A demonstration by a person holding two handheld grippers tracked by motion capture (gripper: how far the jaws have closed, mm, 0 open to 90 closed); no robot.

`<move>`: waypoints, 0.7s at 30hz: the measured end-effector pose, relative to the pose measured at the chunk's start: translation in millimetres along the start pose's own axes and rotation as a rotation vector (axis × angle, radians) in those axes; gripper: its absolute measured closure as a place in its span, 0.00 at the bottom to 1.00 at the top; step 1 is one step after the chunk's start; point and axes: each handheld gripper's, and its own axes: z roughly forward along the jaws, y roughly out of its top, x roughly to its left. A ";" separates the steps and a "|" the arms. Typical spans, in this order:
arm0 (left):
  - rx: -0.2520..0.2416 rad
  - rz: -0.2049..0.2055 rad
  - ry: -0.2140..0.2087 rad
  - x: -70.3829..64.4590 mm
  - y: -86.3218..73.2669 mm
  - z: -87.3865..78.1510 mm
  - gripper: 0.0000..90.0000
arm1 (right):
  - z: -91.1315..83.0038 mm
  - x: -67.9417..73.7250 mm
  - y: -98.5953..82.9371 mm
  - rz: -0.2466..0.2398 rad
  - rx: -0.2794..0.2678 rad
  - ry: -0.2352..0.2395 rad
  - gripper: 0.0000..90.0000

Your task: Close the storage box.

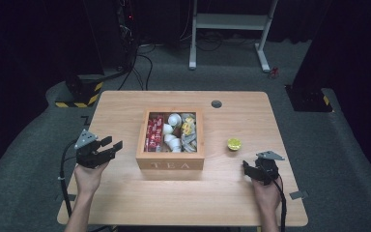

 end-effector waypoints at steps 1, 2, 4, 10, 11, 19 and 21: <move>-0.002 -0.001 0.004 1.1 -0.7 -0.5 0.52 | 0.0 0.0 0.0 0.000 0.000 0.000 0.37; -0.004 -0.006 0.007 1.9 -1.5 -0.7 0.51 | 0.1 -0.1 0.0 -0.002 -0.001 0.001 0.37; -0.006 -0.018 0.007 3.3 -3.1 -1.0 0.49 | 0.1 -0.1 0.0 -0.001 -0.001 0.001 0.37; 0.003 -0.031 0.050 9.7 -12.6 -1.6 0.45 | 0.0 -0.1 -0.1 -0.001 -0.001 0.001 0.37; 0.006 -0.031 0.055 10.6 -14.7 -1.8 0.44 | 0.0 0.1 -0.1 0.001 0.000 0.000 0.37; 0.031 -0.049 0.081 16.1 -28.7 1.2 0.43 | 0.0 0.0 -0.1 -0.001 -0.001 0.000 0.37; 0.038 -0.052 0.086 16.9 -32.2 2.9 0.43 | 0.0 0.1 -0.1 0.001 -0.001 0.000 0.37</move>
